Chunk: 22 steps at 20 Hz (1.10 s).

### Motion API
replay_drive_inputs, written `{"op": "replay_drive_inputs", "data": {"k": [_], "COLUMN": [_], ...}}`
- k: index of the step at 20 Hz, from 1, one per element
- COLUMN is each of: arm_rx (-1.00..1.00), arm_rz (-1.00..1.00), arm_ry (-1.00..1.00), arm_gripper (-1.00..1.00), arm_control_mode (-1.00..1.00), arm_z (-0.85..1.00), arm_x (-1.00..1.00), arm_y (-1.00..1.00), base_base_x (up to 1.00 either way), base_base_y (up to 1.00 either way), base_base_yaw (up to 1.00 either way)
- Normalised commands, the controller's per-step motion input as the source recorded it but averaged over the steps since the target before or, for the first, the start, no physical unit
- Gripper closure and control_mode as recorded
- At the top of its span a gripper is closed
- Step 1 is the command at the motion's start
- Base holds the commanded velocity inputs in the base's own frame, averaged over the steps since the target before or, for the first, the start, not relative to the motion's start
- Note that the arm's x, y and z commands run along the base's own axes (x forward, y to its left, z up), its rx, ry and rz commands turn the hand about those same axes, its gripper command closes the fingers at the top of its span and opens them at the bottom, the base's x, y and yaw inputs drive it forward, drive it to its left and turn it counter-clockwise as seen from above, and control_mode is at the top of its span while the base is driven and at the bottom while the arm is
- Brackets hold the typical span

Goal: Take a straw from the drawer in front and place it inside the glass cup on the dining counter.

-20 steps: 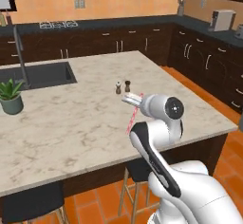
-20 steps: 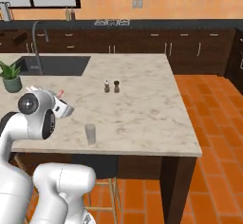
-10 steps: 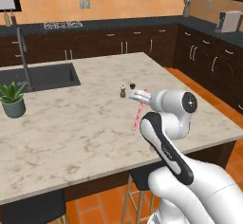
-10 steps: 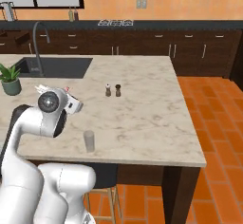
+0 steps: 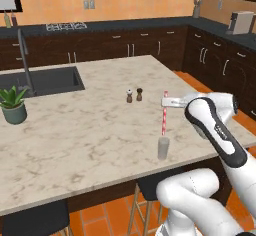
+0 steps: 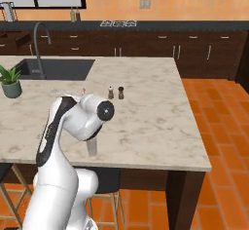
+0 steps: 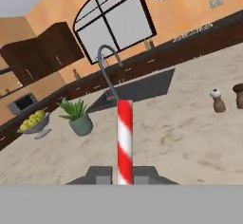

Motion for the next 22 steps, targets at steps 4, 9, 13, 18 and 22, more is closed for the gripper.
{"op": "replay_drive_inputs", "data": {"k": [4, 9, 13, 18, 22], "arm_rx": [-0.08, -0.14, -0.07, 0.0, 0.03], "arm_rz": [0.51, 0.39, 0.2, 0.13, 0.11], "arm_ry": [-0.08, -0.11, -0.07, 0.0, -0.06], "arm_gripper": [1.0, 1.0, 1.0, 1.0, 1.0], "arm_control_mode": [-1.0, -1.0, -1.0, -1.0, -1.0], "arm_z": [-0.18, -0.2, -0.19, -0.05, -0.01], "arm_x": [0.41, 0.05, 0.0, 0.0, -0.04], "arm_y": [-0.22, -0.01, 0.0, 0.14, 0.18], "base_base_x": [0.0, 0.0, 0.0, 0.0, 0.0], "base_base_y": [0.0, 0.0, 0.0, 0.0, 0.0], "base_base_yaw": [0.0, 0.0, 0.0, 0.0, 0.0]}}
